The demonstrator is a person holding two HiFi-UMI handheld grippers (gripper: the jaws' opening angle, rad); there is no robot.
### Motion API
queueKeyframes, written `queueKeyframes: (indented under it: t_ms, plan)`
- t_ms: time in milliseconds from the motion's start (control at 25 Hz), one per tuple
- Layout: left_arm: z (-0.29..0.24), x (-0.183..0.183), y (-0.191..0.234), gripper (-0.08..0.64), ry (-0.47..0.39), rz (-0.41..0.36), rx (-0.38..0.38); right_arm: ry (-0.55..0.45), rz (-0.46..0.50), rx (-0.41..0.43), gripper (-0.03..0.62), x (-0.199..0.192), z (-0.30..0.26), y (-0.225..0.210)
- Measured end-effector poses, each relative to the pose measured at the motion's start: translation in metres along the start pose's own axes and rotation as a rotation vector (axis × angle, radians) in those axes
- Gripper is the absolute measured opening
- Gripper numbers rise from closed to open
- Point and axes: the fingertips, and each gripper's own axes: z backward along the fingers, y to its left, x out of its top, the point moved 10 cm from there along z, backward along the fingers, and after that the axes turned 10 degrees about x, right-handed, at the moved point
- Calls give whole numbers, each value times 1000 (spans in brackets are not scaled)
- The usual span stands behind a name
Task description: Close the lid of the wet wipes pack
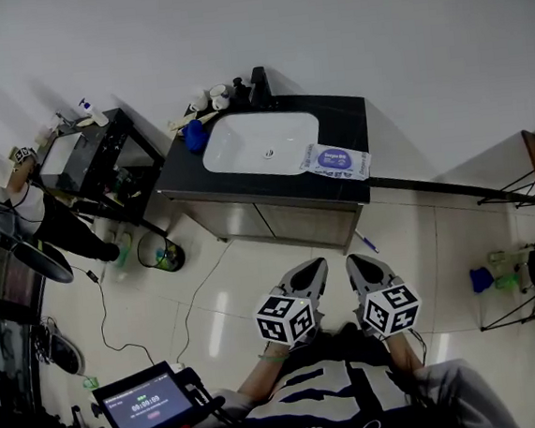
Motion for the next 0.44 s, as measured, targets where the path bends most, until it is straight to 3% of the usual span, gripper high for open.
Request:
queueKeyframes:
  t_ms: [440]
  plan:
    - [1, -3, 10, 0, -19, -7, 11, -4, 4, 5, -5, -8, -8, -2]
